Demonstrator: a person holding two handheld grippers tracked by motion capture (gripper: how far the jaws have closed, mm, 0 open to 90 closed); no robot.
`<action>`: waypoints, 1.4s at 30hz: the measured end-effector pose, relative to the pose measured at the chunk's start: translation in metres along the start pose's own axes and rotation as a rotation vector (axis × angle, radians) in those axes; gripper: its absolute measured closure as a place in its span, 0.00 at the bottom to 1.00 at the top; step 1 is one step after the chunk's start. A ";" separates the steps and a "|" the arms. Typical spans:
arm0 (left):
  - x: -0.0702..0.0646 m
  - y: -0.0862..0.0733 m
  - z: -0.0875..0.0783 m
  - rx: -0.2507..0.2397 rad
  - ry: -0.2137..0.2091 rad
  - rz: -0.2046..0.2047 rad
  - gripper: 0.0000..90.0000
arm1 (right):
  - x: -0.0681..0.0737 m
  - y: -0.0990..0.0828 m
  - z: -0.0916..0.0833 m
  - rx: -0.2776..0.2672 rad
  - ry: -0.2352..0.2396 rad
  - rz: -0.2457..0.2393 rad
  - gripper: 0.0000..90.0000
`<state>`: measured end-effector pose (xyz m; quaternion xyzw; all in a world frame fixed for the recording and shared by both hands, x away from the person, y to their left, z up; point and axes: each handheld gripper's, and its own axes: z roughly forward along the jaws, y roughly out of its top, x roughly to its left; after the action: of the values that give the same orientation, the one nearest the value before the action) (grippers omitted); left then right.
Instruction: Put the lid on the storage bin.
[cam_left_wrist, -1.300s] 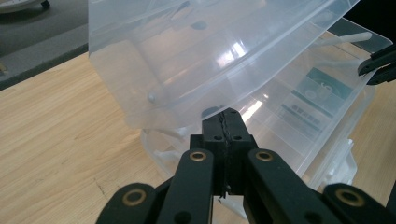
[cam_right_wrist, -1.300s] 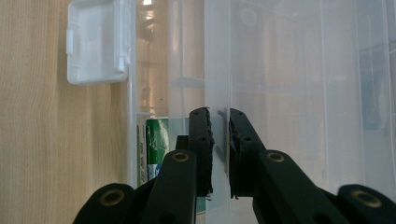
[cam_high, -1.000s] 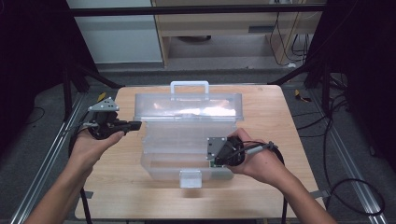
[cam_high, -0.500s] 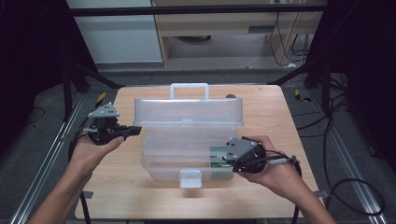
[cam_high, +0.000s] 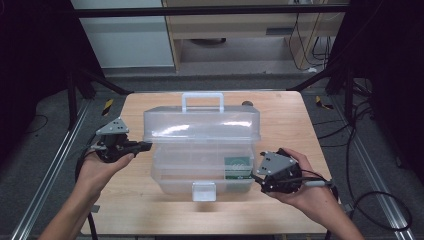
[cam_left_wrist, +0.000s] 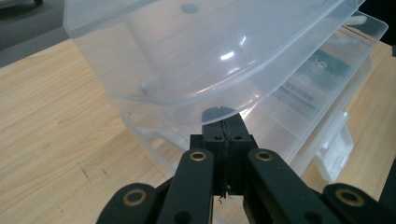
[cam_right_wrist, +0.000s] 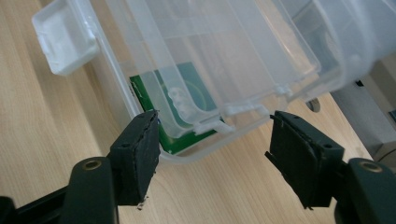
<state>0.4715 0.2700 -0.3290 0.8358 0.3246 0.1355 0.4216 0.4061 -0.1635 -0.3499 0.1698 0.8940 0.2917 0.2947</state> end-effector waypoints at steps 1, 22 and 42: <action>-0.001 -0.002 0.001 0.004 0.002 0.001 1.00 | -0.001 -0.001 0.000 0.001 -0.004 0.005 0.34; -0.003 -0.025 0.008 0.027 0.017 0.022 1.00 | -0.004 -0.027 0.006 0.054 -0.076 0.079 0.26; -0.002 -0.038 0.012 0.036 0.021 0.017 1.00 | -0.006 -0.050 0.006 0.080 -0.101 0.138 0.24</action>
<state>0.4600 0.2773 -0.3663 0.8445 0.3243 0.1417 0.4019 0.4076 -0.2028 -0.3822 0.2570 0.8750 0.2664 0.3118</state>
